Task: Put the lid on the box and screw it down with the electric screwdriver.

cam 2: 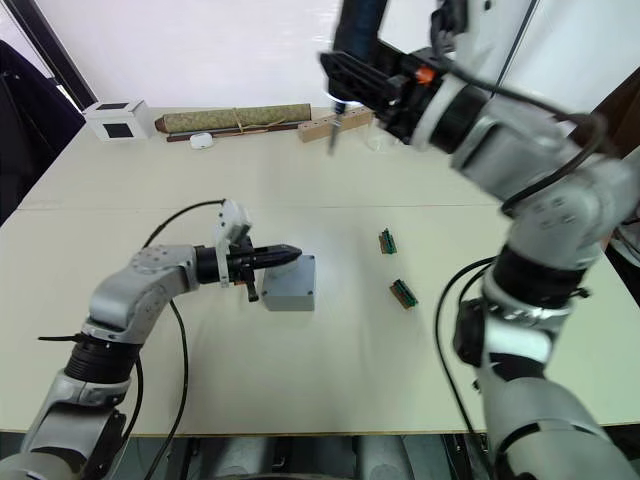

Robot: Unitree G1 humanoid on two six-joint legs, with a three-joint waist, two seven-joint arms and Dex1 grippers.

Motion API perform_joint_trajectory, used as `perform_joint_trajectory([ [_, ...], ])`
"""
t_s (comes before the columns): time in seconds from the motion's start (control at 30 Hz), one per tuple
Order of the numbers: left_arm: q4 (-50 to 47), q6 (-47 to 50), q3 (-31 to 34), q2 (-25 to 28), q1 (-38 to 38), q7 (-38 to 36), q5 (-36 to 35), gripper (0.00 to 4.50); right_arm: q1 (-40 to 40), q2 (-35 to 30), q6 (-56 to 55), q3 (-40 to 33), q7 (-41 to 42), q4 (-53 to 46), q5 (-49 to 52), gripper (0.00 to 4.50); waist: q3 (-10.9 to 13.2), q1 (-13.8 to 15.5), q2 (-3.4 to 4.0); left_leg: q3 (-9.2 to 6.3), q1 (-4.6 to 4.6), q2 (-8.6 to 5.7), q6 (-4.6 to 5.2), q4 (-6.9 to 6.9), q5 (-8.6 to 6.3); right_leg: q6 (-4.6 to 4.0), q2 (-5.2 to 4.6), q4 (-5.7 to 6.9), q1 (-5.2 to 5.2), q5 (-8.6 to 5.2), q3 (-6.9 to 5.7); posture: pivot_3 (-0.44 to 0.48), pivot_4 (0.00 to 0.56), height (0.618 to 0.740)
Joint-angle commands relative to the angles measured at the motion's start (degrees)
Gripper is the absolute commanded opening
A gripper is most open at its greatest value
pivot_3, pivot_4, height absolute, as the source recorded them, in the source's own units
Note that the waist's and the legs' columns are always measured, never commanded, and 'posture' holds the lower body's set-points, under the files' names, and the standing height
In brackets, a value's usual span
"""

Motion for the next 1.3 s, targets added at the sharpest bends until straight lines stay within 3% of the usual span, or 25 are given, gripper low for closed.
perform_joint_trajectory([
  [0.03,-5.1,2.0,1.6,3.4,-5.3,-2.0,-2.8,0.0,-2.4,-12.7,14.6,3.3,2.9,4.0,-0.1,2.16,0.2,0.1,-0.02,0.02,-0.12,-0.04,0.0,-0.01,0.0,-0.08,-0.01,-0.01,-0.13,-0.05,0.0,0.0,0.15,0.74],
  [0.13,-7.6,3.0,-0.2,5.7,-6.5,-5.1,-4.0,0.0,0.8,-20.4,17.8,6.6,3.4,9.3,2.3,2.16,0.5,-0.2,0.12,0.12,-0.36,-0.08,0.03,-0.04,-0.01,0.04,0.0,-0.03,-0.41,0.02,0.06,0.0,0.15,0.74],
  [0.23,-11.6,4.8,-3.6,10.4,-6.9,-13.1,-6.6,0.0,11.3,-33.3,17.9,13.6,8.7,14.3,7.9,2.16,0.6,0.0,0.05,0.2,-0.53,-0.07,0.35,-0.04,-0.2,0.12,0.07,-0.07,-0.56,-0.01,0.07,0.0,0.15,0.74],
  [0.3,-13.8,4.8,-5.8,13.2,-6.0,-16.4,-6.8,0.0,14.9,-35.2,17.9,13.9,8.4,16.9,8.7,2.16,0.6,-0.2,0.15,0.21,-0.72,-0.07,0.55,-0.01,-0.32,0.13,0.09,-0.11,-0.71,-0.09,0.03,0.0,0.15,0.74],
  [0.43,-14.8,3.2,-7.7,13.9,-5.3,-16.4,-5.4,0.0,19.5,-36.3,17.9,16.2,8.6,17.3,5.0,2.16,0.8,-0.8,0.47,0.45,-0.83,-0.07,0.57,0.09,-0.32,0.21,0.08,0.01,-0.96,-0.04,0.27,0.0,0.15,0.74],
  [0.87,-15.8,1.2,-8.8,14.5,-3.0,-13.1,-2.4,0.0,20.5,-33.6,14.7,20.4,11.1,29.9,-6.8,2.16,0.8,-0.1,0.47,0.34,-0.81,-0.06,0.5,0.38,-0.26,0.37,0.2,0.02,-0.78,0.12,0.26,0.0,0.15,0.74],
  [0.93,-15.8,1.1,-8.9,14.7,-2.6,-13.1,-2.3,0.0,20.2,-33.7,13.6,21.9,12.3,30.5,-8.9,3.09,0.8,-0.2,0.46,0.33,-0.8,-0.06,0.5,0.38,-0.26,0.37,0.21,0.02,-0.78,0.13,0.25,0.0,0.15,0.74],
  [0.97,-15.9,1.2,-8.8,14.7,-2.6,-13.1,-2.5,0.0,20.1,-33.6,13.1,22.4,12.3,30.9,-10.0,3.16,0.8,-0.2,0.46,0.33,-0.8,-0.06,0.5,0.38,-0.25,0.37,0.21,0.03,-0.78,0.13,0.25,0.0,0.15,0.74],
  [1.1,-15.3,1.0,-8.8,14.5,-2.8,-12.9,-2.4,0.0,19.6,-33.4,12.7,23.1,14.5,30.7,-12.2,4.42,0.8,-0.2,0.46,0.33,-0.79,-0.06,0.49,0.42,-0.25,0.38,0.21,0.05,-0.77,0.14,0.25,0.0,0.15,0.74],
  [1.3,-11.5,-0.6,-8.0,15.7,-3.0,-13.0,-0.1,0.0,18.2,-34.6,8.5,24.5,17.2,27.9,-16.5,4.42,0.8,-0.1,0.46,0.33,-0.79,-0.06,0.49,0.48,-0.25,0.39,0.21,0.07,-0.75,0.14,0.25,0.0,0.15,0.74],
])
